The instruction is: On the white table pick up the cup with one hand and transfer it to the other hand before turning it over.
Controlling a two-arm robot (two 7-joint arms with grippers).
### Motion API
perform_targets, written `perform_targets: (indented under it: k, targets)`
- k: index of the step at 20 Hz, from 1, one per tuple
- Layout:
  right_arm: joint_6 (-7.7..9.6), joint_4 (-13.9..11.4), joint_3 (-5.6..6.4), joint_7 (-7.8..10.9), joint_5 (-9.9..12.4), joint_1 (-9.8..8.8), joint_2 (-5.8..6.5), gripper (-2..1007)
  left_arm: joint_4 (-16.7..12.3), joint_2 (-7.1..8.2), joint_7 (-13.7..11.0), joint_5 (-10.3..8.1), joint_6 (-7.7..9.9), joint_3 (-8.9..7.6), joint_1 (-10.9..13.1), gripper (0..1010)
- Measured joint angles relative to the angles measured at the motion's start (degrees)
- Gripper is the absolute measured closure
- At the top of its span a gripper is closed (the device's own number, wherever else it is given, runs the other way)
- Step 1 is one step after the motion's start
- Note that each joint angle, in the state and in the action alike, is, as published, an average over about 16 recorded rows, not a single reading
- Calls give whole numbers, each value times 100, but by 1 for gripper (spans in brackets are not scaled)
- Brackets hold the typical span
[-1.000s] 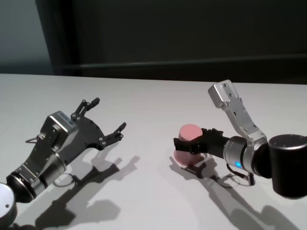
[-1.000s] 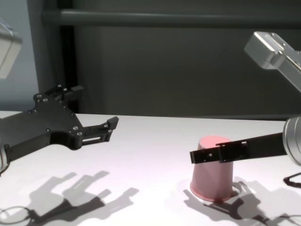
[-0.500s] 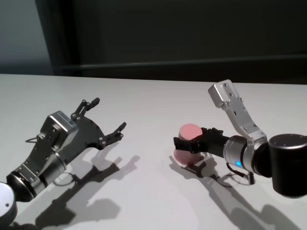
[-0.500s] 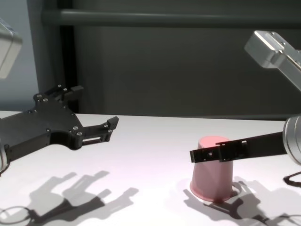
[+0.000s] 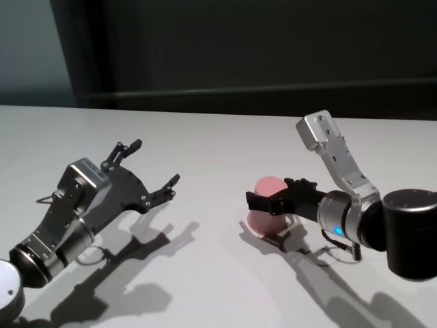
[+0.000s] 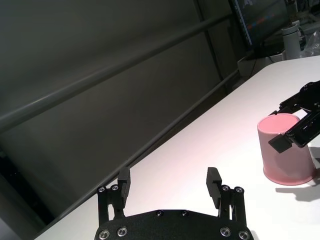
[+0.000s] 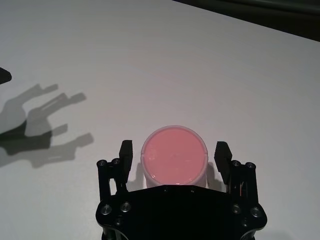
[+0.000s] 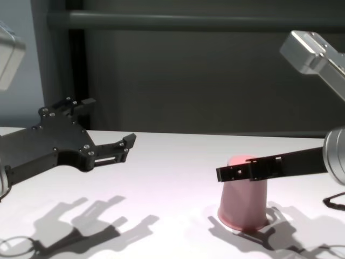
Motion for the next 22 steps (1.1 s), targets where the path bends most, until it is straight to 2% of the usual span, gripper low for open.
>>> perform_targets:
  k: [6,12,17,22]
  targets:
    - [-53,-140,116,-33,-101,-34,-29,3,0,0,0,0,0,0,0,9]
    - [-232,-319,341,-67,-190,-130,-56,3,0,0,0,0,0,0,0,9]
    - [-534,-425,596,-54,-249,-276,-46,3,0,0,0,0,0,0,0,9]
    - [-951,-438,865,34,-321,-464,3,3,0,0,0,0,0,0,0,9]
